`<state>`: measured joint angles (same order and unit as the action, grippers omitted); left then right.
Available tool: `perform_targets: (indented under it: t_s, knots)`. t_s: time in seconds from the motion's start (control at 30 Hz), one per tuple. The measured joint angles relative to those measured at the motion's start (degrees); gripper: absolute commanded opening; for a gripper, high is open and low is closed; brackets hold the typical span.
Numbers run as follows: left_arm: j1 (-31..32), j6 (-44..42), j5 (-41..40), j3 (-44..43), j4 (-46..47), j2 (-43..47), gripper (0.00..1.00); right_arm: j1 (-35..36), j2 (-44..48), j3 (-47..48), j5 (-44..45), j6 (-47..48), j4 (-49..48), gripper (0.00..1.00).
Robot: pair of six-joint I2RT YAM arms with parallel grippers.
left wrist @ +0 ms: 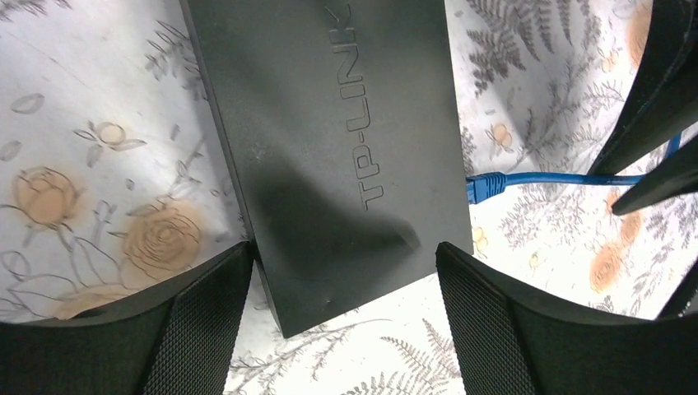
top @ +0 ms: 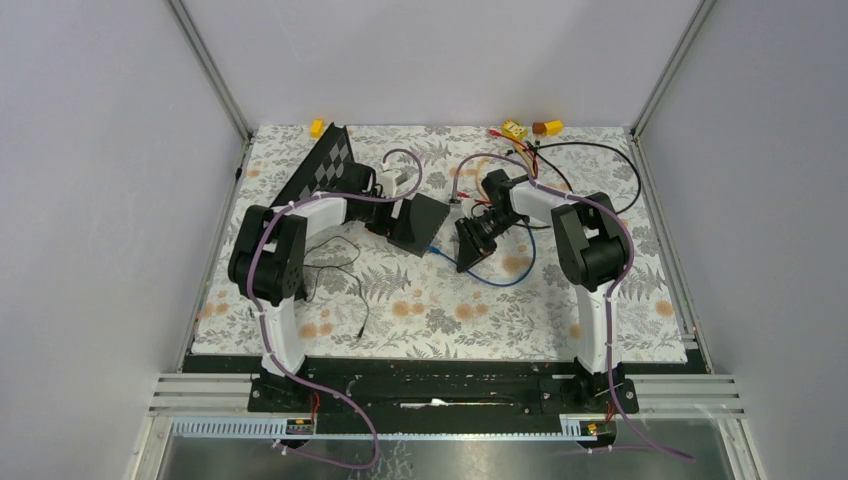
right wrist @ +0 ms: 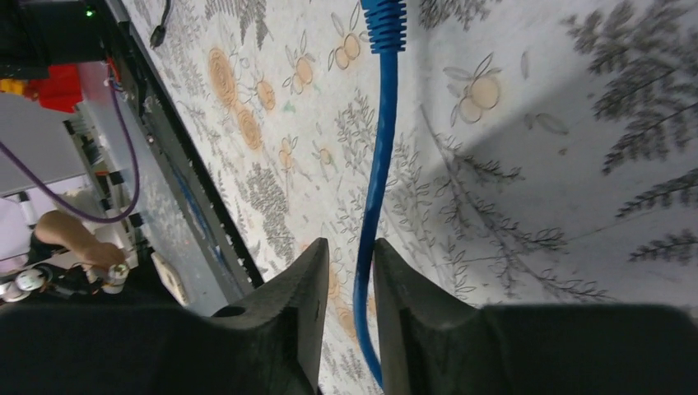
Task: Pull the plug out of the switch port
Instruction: Move the switch port to the center of the board.
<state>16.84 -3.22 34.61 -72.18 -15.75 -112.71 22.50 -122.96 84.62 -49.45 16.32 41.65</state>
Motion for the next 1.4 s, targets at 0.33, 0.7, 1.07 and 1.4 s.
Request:
perform_targets:
  t_s: [0.33, 0.7, 1.07, 1.4]
  knots:
    - [1.7, -2.5, 2.6, 8.8, -1.3, 6.8, 0.83, 0.0, 0.1, -5.6, -3.0, 6.4, 4.4, 0.2]
    - [3.3, -5.6, -1.2, 14.4, -3.2, 14.1, 0.99, 0.0, 4.8, -7.9, 0.2, 5.8, 2.8, 0.59]
    - [9.1, -6.2, -13.8, 21.3, 5.0, 18.8, 0.99, 0.0, 2.5, -6.0, -1.2, -6.7, -12.4, 0.55]
    - [10.7, -5.9, -18.6, 21.9, 7.6, 18.7, 0.99, 0.5, -1.9, -6.9, -8.9, -16.9, -23.3, 0.48]
